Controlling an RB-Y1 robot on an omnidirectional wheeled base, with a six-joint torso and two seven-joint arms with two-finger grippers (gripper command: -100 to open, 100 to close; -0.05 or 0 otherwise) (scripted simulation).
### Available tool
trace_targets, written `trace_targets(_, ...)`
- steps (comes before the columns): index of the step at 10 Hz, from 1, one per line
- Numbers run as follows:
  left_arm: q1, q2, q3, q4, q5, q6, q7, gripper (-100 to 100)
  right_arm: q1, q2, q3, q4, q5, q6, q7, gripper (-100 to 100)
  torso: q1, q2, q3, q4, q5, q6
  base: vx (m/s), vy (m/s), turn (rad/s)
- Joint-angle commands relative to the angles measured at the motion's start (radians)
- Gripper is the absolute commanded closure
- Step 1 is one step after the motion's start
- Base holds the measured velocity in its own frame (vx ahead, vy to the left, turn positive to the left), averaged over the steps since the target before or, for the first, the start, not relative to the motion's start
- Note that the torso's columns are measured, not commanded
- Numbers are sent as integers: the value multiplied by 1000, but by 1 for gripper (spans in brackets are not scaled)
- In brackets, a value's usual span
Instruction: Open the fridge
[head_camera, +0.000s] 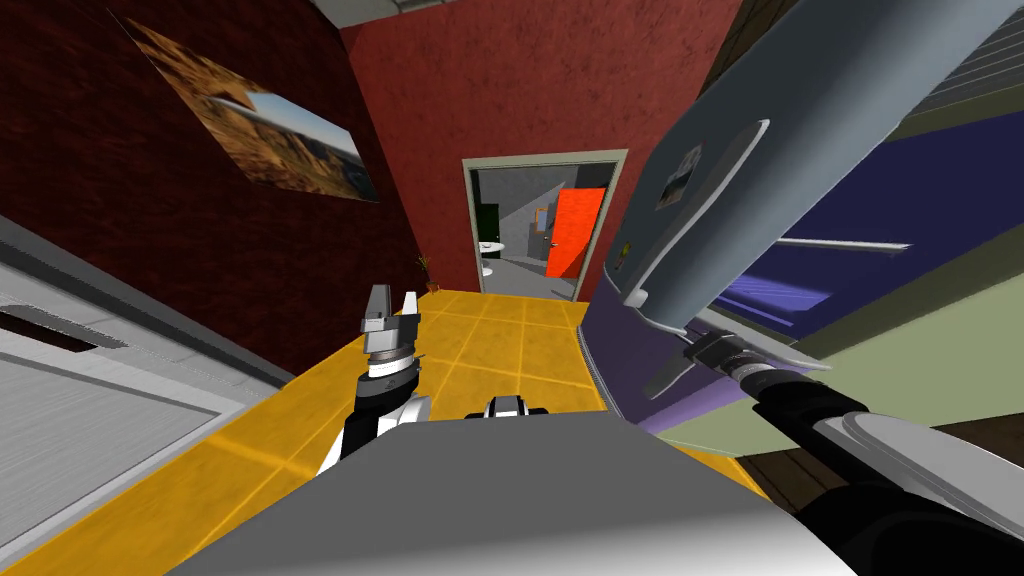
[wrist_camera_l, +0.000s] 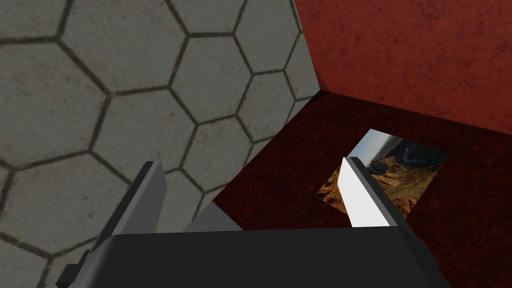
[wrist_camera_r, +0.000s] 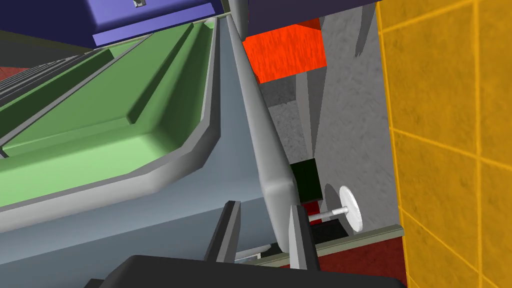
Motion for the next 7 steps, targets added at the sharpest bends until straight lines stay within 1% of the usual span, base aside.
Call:
trace_targets(1,0,0,0,0,0,0,0,0,-5,-20,-23,24,-8,37,-9,100,2,1,0,0,1,0,146,319,-15)
trace_targets(3,0,0,0,0,0,0,0,0,9,-27,-41,58,-18,63,-18,100,4,5,3,1,2,2,197,288,-39)
trace_targets(4,0,0,0,0,0,0,0,0,9,-27,-41,58,-18,63,-18,100,3,6,3,2,3,4,157,261,-29)
trace_targets(5,0,0,0,0,0,0,0,0,27,-10,-27,46,-15,55,-17,100,4,10,6,3,3,4,54,121,-18)
trace_targets(6,0,0,0,0,0,0,0,0,38,-23,-48,54,-22,61,-23,-100,-4,16,10,3,-2,7,136,88,-16)
trace_targets(7,0,0,0,0,0,0,0,0,42,-29,-58,56,-25,64,-26,-100,-5,13,10,0,-8,10,202,127,-37)
